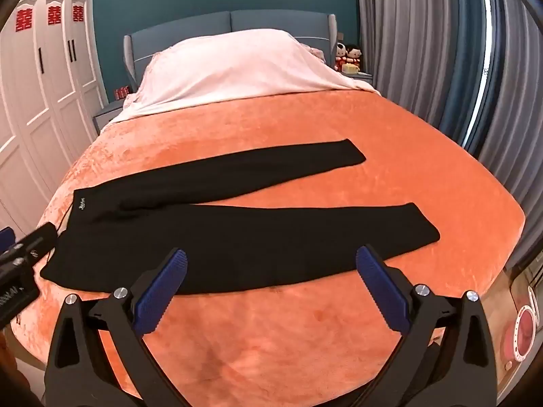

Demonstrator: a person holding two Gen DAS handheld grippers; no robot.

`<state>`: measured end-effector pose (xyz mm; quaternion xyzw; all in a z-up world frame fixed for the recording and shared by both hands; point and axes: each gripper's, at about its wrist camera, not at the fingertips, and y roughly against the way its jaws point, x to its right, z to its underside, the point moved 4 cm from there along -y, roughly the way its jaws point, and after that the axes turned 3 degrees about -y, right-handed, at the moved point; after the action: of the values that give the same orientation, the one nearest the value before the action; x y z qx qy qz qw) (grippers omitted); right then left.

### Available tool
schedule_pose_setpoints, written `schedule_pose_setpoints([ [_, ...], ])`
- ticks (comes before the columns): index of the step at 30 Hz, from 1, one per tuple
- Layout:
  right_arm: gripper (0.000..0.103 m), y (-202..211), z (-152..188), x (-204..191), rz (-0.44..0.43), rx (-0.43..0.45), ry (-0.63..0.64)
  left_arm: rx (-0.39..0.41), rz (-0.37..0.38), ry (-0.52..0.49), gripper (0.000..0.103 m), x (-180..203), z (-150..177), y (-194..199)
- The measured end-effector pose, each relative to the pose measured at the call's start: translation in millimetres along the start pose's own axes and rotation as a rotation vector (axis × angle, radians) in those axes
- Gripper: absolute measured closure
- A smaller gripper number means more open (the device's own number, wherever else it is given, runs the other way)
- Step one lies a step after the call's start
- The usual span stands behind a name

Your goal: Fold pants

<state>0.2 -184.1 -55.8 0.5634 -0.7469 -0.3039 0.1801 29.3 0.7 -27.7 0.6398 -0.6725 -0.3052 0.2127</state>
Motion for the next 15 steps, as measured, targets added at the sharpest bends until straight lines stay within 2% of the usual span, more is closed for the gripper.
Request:
schedule_pose_setpoints([
  [15, 0.005, 19.7, -7.5, -12.7, -0.004, 0.022, 0.024, -0.019, -0.009, 0.004, 0.022, 2.6, -2.8, 8.2],
])
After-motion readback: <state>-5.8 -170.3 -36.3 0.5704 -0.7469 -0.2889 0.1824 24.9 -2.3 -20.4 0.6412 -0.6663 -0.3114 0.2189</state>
